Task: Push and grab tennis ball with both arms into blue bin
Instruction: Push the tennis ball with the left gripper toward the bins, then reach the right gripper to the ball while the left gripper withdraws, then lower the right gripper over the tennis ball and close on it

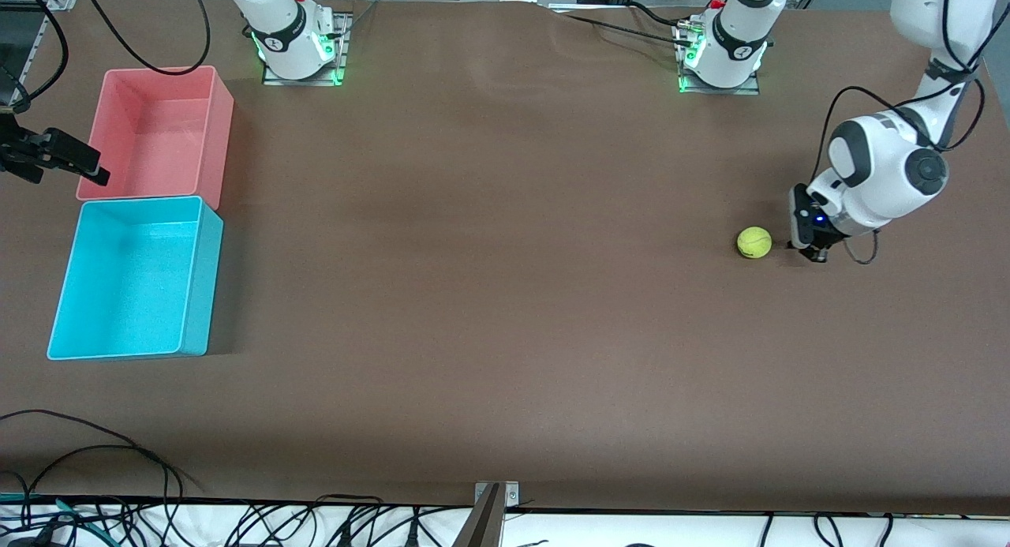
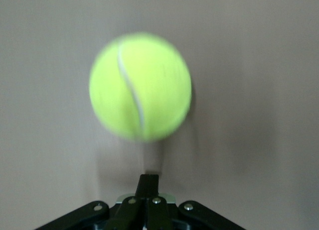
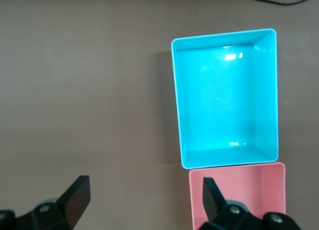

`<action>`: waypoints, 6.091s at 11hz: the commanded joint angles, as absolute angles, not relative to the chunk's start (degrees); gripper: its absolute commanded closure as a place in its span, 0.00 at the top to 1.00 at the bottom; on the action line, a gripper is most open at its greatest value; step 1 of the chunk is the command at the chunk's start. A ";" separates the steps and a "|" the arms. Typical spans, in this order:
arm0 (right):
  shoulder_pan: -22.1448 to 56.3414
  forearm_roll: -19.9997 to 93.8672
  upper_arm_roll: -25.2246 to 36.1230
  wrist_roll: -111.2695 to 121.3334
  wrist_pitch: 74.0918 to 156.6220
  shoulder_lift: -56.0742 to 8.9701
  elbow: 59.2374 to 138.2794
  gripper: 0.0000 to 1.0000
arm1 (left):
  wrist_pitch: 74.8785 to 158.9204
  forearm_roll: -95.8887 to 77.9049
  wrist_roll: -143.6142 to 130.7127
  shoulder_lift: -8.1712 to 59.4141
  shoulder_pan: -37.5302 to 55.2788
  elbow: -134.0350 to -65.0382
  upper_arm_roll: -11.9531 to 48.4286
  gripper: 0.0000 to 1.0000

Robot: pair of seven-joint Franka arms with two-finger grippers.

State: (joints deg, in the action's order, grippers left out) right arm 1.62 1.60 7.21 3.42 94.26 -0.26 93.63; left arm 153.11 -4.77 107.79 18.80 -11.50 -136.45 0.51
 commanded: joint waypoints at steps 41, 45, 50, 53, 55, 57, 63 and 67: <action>5.10 -6.06 6.59 -1.66 98.86 -2.02 129.61 1.00 | 90.18 -1.76 -15.45 1.06 -30.32 -90.97 31.11 1.00; 5.01 -6.50 6.94 -1.76 106.68 -4.55 137.71 1.00 | 90.27 -1.76 -17.75 -0.61 -22.30 -91.05 23.53 1.00; 5.01 -11.87 8.00 -3.43 114.60 -11.42 137.81 1.00 | 90.70 -1.15 -20.64 -0.62 -0.56 -90.97 3.72 1.00; 5.01 -11.87 8.00 -3.52 116.36 -13.53 138.42 1.00 | 91.67 -0.88 -20.57 -0.70 3.34 -90.97 -0.53 1.00; 5.01 -11.87 8.00 -3.52 116.54 -14.15 138.51 1.00 | 91.76 1.22 -20.39 -0.79 3.34 -90.88 -0.35 1.00; 5.01 -11.78 7.91 -4.21 117.86 -15.29 138.43 1.00 | 91.76 1.32 -20.39 -0.79 3.69 -90.88 -0.70 1.00; 5.71 -11.87 5.71 -8.88 116.02 -14.41 137.72 1.00 | 92.02 1.41 -15.84 -0.79 4.39 -90.97 -0.61 1.00; 6.07 -12.30 5.80 -8.88 116.10 -14.59 137.72 1.00 | 91.76 1.32 -6.27 -0.70 3.52 -88.25 -0.53 1.00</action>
State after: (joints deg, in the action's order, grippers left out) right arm 5.84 -11.28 5.82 -7.98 115.70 -14.32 137.74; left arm 92.29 -0.03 -13.66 -0.38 3.39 -91.07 0.03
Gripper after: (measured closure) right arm 0.000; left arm 0.000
